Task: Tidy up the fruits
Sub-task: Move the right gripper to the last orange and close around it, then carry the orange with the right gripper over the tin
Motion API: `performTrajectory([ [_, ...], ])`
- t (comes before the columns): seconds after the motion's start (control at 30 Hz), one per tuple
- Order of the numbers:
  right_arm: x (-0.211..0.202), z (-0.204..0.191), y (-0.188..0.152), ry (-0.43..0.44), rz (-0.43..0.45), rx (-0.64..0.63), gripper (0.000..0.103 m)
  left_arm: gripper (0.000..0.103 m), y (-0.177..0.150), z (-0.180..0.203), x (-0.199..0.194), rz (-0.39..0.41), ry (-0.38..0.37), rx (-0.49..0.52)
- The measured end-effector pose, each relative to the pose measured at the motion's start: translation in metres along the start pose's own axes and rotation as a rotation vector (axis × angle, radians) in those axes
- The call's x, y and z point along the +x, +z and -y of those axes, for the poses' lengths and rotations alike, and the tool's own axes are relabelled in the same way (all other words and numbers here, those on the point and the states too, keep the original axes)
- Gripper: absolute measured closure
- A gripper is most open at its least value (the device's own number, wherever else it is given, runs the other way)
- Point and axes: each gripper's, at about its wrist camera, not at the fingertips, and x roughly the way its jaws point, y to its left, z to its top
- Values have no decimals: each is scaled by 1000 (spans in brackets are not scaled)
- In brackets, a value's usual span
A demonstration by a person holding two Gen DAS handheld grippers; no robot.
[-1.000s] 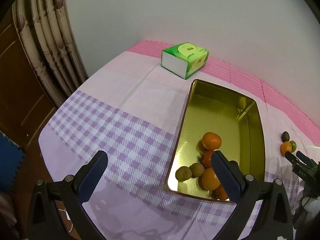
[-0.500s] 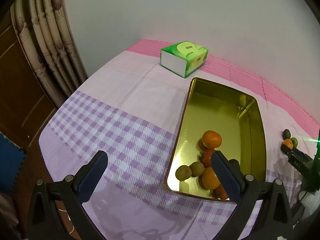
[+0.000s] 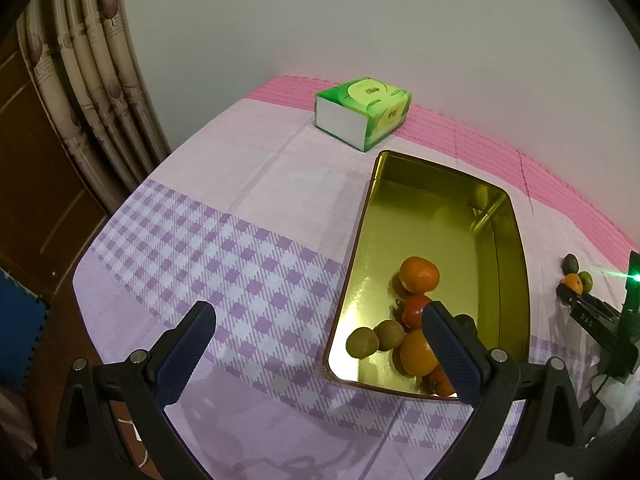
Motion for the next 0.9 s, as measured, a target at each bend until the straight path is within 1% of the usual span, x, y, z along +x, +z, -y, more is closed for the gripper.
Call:
performTrajectory([
  [0.23,-4,-2,-3,7,-11,-16,62,1,1,-2,2,-15,0,-11],
  [0.43,-14,-11,-4,34,-5,-29,62,1,2,-6,2,-14,-4,-19],
  [0.63,-33,-27,0,70,17,-50,62,1,1,-7,2,-14,-11,-15],
  [0.9,-62,-69,10,163,55,-111,62,1,1,-6,3,-24,-22,-15],
])
